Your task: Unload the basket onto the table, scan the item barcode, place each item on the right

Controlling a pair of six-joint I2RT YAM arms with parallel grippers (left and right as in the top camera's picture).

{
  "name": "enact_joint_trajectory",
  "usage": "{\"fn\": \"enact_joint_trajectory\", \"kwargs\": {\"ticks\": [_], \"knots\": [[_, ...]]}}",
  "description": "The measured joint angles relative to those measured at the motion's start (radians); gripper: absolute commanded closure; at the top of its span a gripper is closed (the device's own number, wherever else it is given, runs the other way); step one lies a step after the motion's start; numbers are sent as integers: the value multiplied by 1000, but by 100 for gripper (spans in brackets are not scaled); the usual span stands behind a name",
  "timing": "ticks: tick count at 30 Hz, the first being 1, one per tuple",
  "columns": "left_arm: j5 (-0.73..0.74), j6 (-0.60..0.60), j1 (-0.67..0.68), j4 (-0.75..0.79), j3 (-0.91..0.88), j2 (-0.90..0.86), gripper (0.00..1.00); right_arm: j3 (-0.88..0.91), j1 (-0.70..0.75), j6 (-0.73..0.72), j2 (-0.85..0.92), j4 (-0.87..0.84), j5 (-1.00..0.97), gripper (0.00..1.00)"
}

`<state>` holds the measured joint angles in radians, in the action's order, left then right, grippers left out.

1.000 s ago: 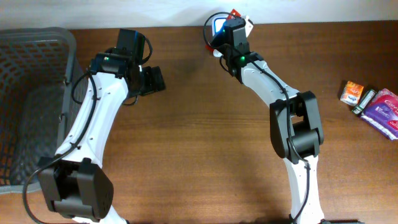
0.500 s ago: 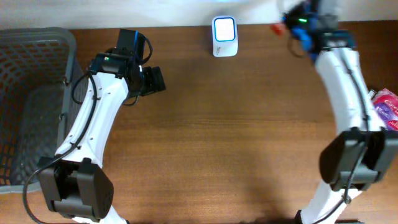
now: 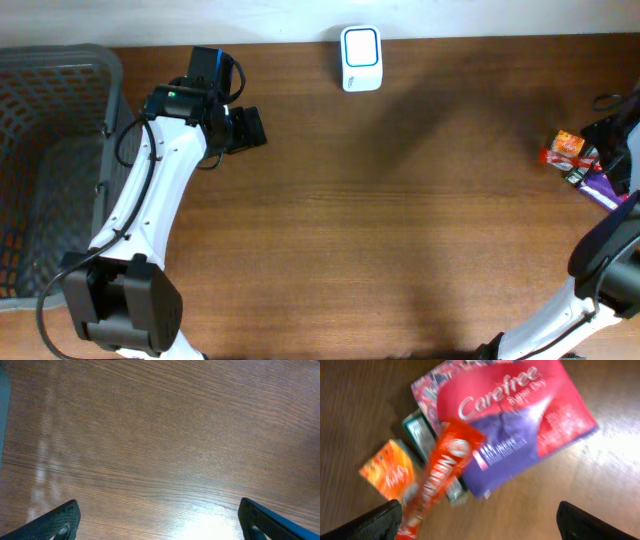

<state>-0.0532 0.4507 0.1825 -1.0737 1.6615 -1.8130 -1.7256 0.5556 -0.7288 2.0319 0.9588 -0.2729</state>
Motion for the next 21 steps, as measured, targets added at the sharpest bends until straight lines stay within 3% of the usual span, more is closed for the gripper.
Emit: {"fn": "enact_joint_trajectory", "kwargs": {"ticks": [2,5,8,11,15,19,21], "knots": [[0,0,0,-1,0,0,1,5,-1,10,-137,70,0,1],[0,0,0,-2,0,0,1,6,-10,11,-480,212,0,1],[0,0,0,-5,0,1,1,212,-164,62,-814,193,5,2],[0,0,0,0,1,2,1,481,-411,82,-1112,281,182,2],[0,0,0,0,1,3,1,533,-485,84,-1188,449,317,2],[0,0,0,0,1,3,1,533,-486,143,-1186,451,316,2],[0,0,0,-1,1,3,1,569,-515,169,-1199,352,311,2]]}}
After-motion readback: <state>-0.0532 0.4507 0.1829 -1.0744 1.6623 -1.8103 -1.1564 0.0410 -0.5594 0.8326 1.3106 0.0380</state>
